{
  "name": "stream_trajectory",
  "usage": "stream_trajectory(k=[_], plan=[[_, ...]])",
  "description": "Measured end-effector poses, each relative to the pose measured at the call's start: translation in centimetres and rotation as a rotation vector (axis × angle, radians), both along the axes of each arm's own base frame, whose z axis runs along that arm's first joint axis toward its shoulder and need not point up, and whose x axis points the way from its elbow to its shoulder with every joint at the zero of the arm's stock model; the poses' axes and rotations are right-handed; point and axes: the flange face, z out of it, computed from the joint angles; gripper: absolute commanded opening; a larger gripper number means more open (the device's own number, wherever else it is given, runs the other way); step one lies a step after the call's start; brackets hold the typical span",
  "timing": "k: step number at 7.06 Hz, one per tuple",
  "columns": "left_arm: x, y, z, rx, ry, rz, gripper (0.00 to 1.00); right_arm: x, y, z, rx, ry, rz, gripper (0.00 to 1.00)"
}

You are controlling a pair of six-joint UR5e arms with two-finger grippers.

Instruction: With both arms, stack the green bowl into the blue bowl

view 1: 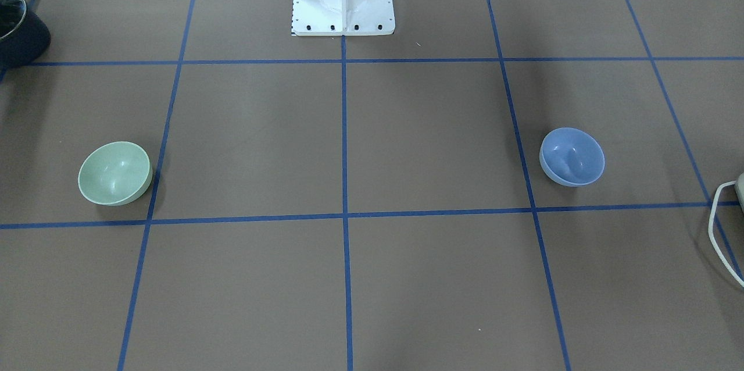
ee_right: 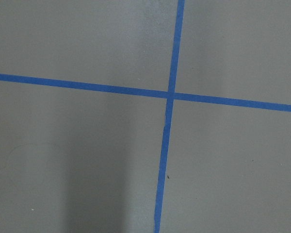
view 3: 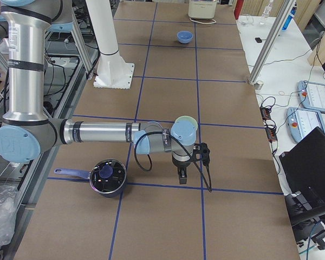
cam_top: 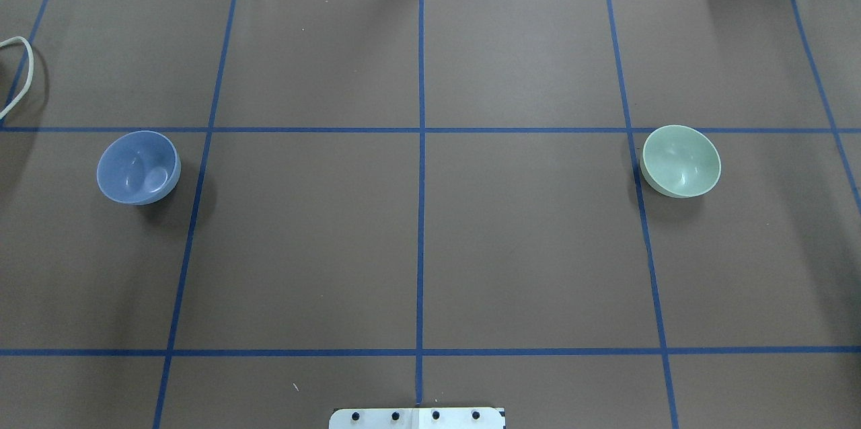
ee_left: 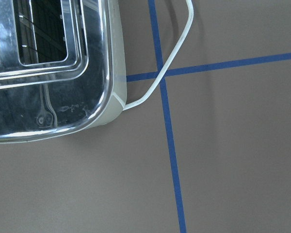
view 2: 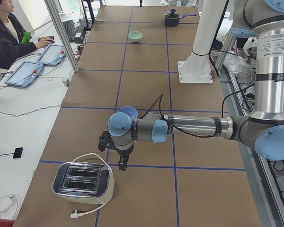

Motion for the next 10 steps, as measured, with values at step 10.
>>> stream_trajectory(k=[10], plan=[[3.1, -6.3, -8.0, 0.243, 0.105, -0.021, 0.99, -4.5, -7.2, -13.1, 0.189, -0.159, 0.007, 1.00]])
